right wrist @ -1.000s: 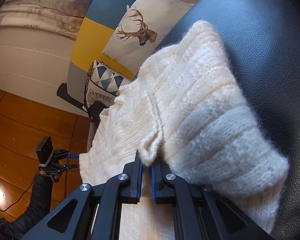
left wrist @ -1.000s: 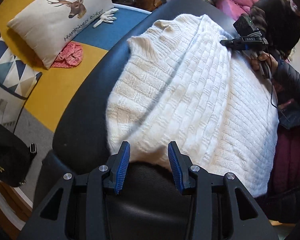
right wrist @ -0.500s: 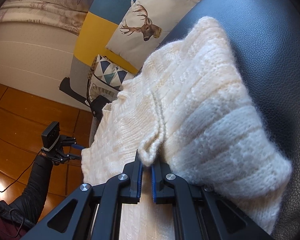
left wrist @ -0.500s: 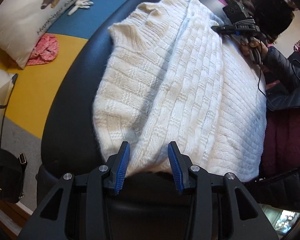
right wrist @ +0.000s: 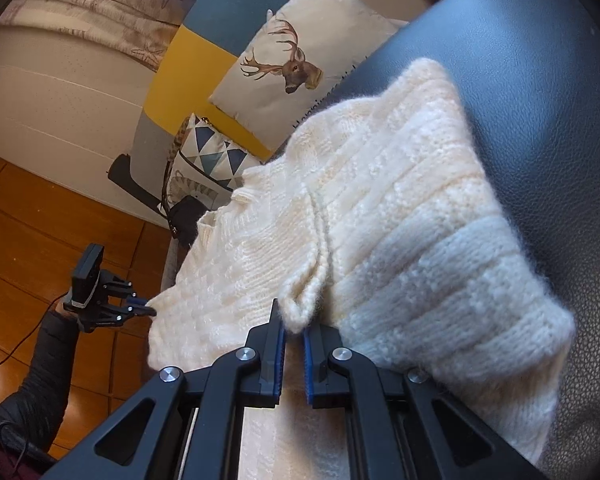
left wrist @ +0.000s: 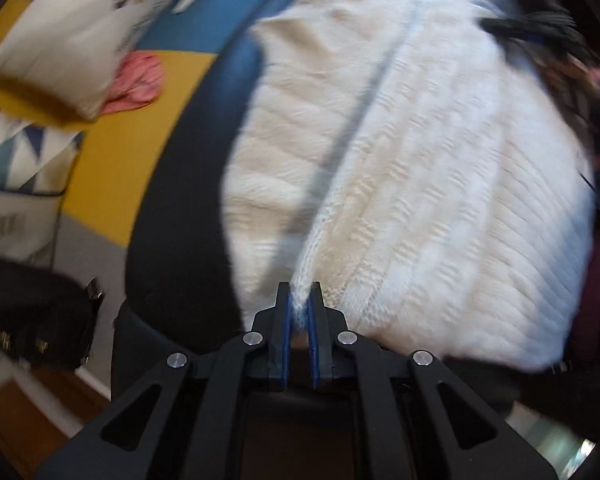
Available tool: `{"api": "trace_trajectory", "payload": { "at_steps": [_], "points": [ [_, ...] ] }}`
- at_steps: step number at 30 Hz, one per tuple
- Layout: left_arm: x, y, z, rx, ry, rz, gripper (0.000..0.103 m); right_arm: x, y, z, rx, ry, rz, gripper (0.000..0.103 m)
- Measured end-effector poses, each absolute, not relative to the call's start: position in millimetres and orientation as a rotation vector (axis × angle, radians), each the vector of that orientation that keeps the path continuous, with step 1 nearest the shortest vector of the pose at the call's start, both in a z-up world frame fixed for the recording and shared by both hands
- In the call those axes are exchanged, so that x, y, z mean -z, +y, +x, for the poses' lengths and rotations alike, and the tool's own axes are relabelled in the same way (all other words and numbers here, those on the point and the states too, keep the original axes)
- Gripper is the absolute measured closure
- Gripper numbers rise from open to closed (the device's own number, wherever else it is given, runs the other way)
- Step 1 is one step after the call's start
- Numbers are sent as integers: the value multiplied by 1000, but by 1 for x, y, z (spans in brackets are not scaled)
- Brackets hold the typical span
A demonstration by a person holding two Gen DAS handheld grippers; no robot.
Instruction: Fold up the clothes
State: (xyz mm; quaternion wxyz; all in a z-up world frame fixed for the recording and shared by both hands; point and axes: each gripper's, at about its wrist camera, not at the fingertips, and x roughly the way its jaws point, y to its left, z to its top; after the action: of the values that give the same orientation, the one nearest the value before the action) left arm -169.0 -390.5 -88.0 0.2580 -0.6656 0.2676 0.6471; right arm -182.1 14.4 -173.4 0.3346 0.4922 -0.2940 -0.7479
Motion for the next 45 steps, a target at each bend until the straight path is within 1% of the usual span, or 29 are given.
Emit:
{"api": "trace_trajectory", "payload": {
  "at_steps": [3, 4, 6, 8, 9, 11, 12, 16, 18, 19, 20, 22, 24, 27, 29, 33, 35, 37, 38, 39, 40, 41, 42, 45],
  "points": [
    [98, -383, -160, -1805, 723, -1842, 88, 167, 10, -178, 1984, -722, 1281, 95],
    [101, -381, -157, -1826, 716, -1850, 84, 167, 10, -177, 1994, -716, 1287, 95],
    [89, -392, -151, -1916, 636, -1846, 82, 166, 11, -175, 2019, -699, 1293, 95],
    [69, -408, -145, -2048, 492, -1823, 77, 168, 13, -176, 2025, -711, 1303, 95],
    [58, -417, -140, -2116, 404, -1797, 76, 168, 12, -176, 2024, -706, 1308, 95],
    [38, -430, -125, -2197, 148, -1722, 74, 168, 10, -176, 2032, -681, 1313, 96],
    [32, -431, -111, -2205, 51, -1664, 74, 170, 10, -177, 2022, -688, 1322, 96],
    [32, -403, -54, -2193, -247, -1502, 72, 173, 11, -179, 2009, -707, 1326, 98],
    [51, -406, -36, -2186, -567, -1448, 64, 177, 14, -180, 1992, -742, 1321, 98],
    [61, -408, -27, -2173, -728, -1415, 58, 179, 15, -180, 1986, -758, 1319, 98],
    [76, -414, -16, -2157, -948, -1364, 56, 180, 16, -179, 1982, -770, 1316, 98],
    [104, -426, -2, -2126, -1290, -1264, 51, 180, 16, -179, 1987, -768, 1310, 98],
    [135, -437, 12, -2065, -1620, -1156, 50, 180, 16, -178, 1989, -772, 1307, 98],
    [160, -440, 23, -2032, -1873, -1014, 49, 180, 16, -179, 1984, -780, 1301, 98],
    [161, -441, 22, -2049, -1928, -940, 49, 180, 16, -180, 1983, -777, 1301, 98],
    [168, -446, 23, -2076, -2139, -799, 48, 180, 16, -180, 1986, -772, 1296, 98],
    [167, -446, 22, -2108, -2198, -739, 48, 179, 15, -179, 1996, -757, 1289, 98],
    [163, -445, 28, -2189, -2288, -670, 50, 178, 15, -178, 2005, -743, 1282, 98],
    [161, -444, 31, -2217, -2333, -619, 57, 178, 15, -177, 2010, -736, 1279, 98],
    [160, -444, 31, -2236, -2347, -628, 67, 178, 14, -177, 2015, -729, 1275, 98],
    [156, -442, 31, -2269, -2333, -629, 84, 177, 14, -177, 2020, -721, 1272, 98],
    [152, -440, 31, -2302, -2318, -631, 92, 177, 14, -176, 2025, -716, 1270, 98],
    [147, -436, 32, -2378, -2279, -642, 96, 177, 14, -176, 2029, -711, 1267, 98],
    [146, -431, 38, -2534, -2209, -688, 97, 177, 14, -176, 2037, -707, 1258, 98]
  ]
}}
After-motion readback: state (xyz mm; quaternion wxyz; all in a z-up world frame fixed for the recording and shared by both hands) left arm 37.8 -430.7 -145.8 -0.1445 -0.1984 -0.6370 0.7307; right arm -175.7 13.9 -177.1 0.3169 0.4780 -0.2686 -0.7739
